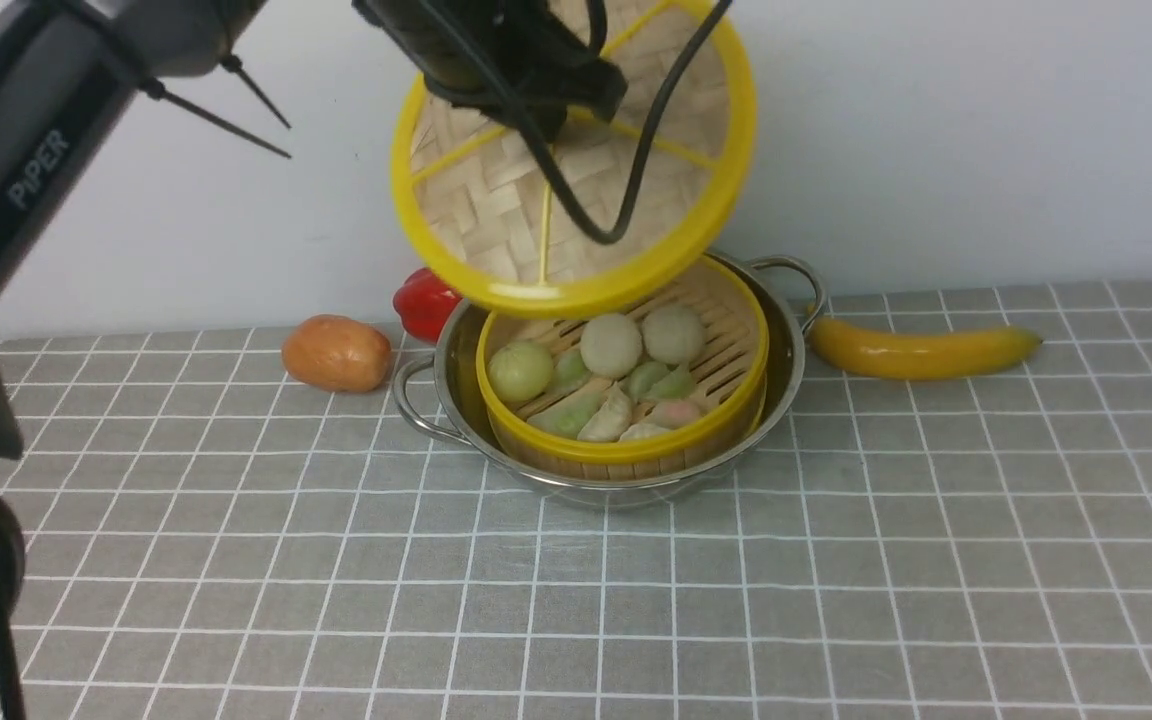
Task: Place the steamer in the pot on the grey tablecloth, and put the lid on the steamer.
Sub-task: 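Place the yellow bamboo steamer lid onto the steamer in the pot with the left gripper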
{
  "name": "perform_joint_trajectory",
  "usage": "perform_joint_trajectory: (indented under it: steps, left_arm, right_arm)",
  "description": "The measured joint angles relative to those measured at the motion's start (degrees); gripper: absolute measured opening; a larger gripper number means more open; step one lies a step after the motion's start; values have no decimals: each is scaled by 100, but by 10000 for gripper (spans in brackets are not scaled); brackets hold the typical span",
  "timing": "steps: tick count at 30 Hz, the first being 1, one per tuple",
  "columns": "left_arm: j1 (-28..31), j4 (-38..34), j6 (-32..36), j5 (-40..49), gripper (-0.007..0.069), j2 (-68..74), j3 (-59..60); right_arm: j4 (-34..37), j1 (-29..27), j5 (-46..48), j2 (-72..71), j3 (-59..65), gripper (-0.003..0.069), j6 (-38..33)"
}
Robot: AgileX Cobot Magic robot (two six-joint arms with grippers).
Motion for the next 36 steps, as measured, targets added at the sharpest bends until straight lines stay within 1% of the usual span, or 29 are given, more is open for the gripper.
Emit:
perform_joint_trajectory:
  steps: [7,21,28,36]
  left_arm:
    - [0,-56,76,2,113,162,137]
    - [0,-147,297,-17,113,1049,137]
    - [0,-374,448,-357,113,1174,137]
    - [0,-402,535,-461,113,1365,137]
  right_arm:
    - [0,0,0,147,2,264,0]
    - [179,0,0,200,13,264,0]
    - [310,0,0,200,13,264,0]
    - [395,0,0,200,13,264,0]
